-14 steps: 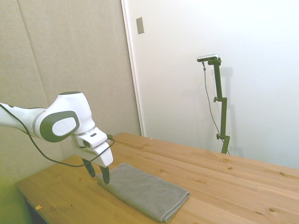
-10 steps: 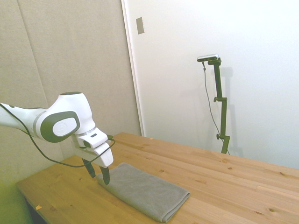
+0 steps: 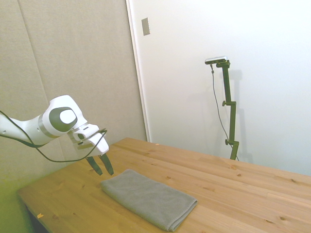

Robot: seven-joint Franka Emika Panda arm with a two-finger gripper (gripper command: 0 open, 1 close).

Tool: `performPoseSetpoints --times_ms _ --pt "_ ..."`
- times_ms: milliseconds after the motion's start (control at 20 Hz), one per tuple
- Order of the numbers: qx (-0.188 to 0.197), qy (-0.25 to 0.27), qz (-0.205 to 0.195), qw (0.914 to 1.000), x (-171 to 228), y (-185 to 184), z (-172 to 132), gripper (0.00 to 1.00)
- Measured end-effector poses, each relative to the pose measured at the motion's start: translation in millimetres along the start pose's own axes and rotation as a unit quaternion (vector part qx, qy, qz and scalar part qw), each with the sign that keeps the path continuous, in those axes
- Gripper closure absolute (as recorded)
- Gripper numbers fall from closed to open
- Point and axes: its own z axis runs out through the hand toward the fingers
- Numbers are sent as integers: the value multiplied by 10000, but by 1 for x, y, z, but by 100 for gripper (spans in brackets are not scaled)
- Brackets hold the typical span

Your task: Fold the towel

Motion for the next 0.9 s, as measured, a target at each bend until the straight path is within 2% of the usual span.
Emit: performPoseSetpoints --times_ms 150,250,350,550,900 --pt "-624 581 0 9964 -21 -37 3 0" --pt "-866 751 -84 9934 -42 -63 3 0" --pt "-970 780 -146 9921 -58 -87 2 0" --pt "-1182 834 -203 9893 -64 -119 8 0" --pt "-1352 854 -253 9868 -66 -146 35 0"
